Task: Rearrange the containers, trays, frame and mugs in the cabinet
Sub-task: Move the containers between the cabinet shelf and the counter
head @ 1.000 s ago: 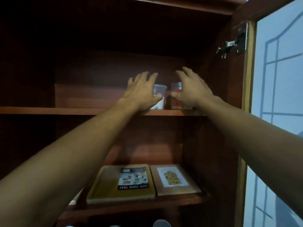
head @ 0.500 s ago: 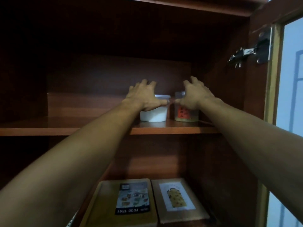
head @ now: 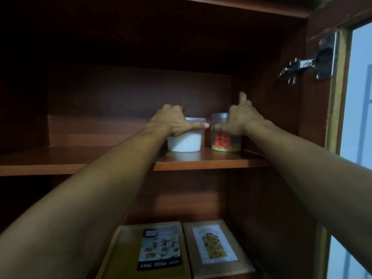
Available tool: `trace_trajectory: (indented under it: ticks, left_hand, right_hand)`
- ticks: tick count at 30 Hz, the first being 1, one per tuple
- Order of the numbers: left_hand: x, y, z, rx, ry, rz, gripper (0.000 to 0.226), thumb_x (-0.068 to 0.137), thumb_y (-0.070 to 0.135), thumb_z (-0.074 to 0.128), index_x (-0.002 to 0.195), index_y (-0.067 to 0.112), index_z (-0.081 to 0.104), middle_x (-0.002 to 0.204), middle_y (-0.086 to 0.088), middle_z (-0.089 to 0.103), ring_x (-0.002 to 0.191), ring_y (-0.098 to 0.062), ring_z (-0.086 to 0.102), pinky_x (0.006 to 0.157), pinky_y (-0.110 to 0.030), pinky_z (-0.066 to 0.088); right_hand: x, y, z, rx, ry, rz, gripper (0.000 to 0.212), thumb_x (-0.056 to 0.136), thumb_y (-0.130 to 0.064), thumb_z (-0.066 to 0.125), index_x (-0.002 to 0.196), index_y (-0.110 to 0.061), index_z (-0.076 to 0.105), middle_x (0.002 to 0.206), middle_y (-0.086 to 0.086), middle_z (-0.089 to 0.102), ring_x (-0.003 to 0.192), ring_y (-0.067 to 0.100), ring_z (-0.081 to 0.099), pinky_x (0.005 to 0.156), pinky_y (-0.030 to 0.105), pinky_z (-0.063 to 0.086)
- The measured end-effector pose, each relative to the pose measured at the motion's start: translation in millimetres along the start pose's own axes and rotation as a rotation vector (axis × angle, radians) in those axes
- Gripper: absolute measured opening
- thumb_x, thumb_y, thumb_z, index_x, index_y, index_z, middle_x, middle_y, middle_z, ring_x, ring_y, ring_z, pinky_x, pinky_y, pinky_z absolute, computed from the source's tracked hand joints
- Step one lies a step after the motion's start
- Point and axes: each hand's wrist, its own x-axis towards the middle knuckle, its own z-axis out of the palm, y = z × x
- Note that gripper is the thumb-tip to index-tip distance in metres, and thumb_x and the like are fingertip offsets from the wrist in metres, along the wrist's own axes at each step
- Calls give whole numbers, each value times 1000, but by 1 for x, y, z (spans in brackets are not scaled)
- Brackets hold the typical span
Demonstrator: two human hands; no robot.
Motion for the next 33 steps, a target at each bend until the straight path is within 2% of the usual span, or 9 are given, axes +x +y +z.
trace_trajectory:
  ticks: [2, 7, 14, 17, 20, 24, 29, 33]
  left_hand:
    - [-1, 1, -1, 44, 1, -18, 110, 47, 99, 47, 113, 12, 64, 122, -14, 61, 108, -33, 58, 83, -38, 50]
    - [-4, 5, -3, 84, -6, -62, 108, 52, 96, 49, 115, 9, 63, 125, -17, 58, 111, -36, 56, 82, -38, 47]
    - [-5, 6, 0, -26, -25, -114, 102, 57, 90, 57, 115, 7, 62, 126, -18, 57, 110, -34, 57, 74, -32, 42]
    - [-3, 5, 5, -63, -25, -153, 106, 53, 92, 56, 113, 5, 64, 126, -18, 59, 112, -35, 56, 77, -34, 43]
    - [-2, 4, 7, -118, -34, -203, 113, 49, 92, 57, 119, 4, 61, 131, -19, 55, 118, -35, 53, 87, -37, 48]
    - [-2, 7, 7, -168, -45, -239, 110, 52, 87, 63, 122, 2, 59, 133, -18, 55, 122, -34, 52, 91, -37, 47]
    - [-2, 11, 6, -214, -64, -286, 110, 54, 84, 66, 129, 4, 55, 138, -16, 52, 124, -33, 52, 91, -36, 47]
    - [-5, 14, 4, -264, -70, -321, 110, 55, 81, 69, 132, 4, 53, 138, -16, 52, 123, -34, 53, 88, -37, 50]
  right_hand:
    - [-1, -2, 0, -16, -8, 15, 76, 80, -65, 65, 125, -5, 61, 158, 17, 3, 138, 35, 26, 111, 41, 32]
    - [2, -5, -1, 6, -42, 65, 82, 78, -65, 67, 131, -4, 55, 154, 18, 11, 137, 36, 30, 107, 44, 37]
    - [9, -12, 0, 20, -114, 145, 91, 81, -62, 67, 145, -4, 37, 158, 23, 4, 128, 41, 46, 100, 41, 44]
    - [11, -12, 3, 40, -126, 164, 96, 80, -65, 65, 147, -4, 33, 157, 26, 11, 127, 42, 47, 100, 40, 44]
    - [12, -13, 4, 82, -135, 186, 99, 77, -68, 65, 146, -4, 35, 149, 26, 29, 126, 39, 49, 95, 38, 47]
    - [9, -9, 7, 200, -107, 175, 93, 76, -63, 71, 144, -9, 38, 145, 20, 40, 124, 37, 51, 94, 40, 48]
    - [2, -2, 12, 359, -45, 136, 88, 75, -56, 76, 143, -15, 39, 142, 16, 43, 122, 36, 54, 93, 40, 51]
    - [-2, 0, 15, 375, -25, 118, 87, 74, -58, 76, 142, -18, 39, 141, 17, 45, 120, 36, 55, 96, 42, 52]
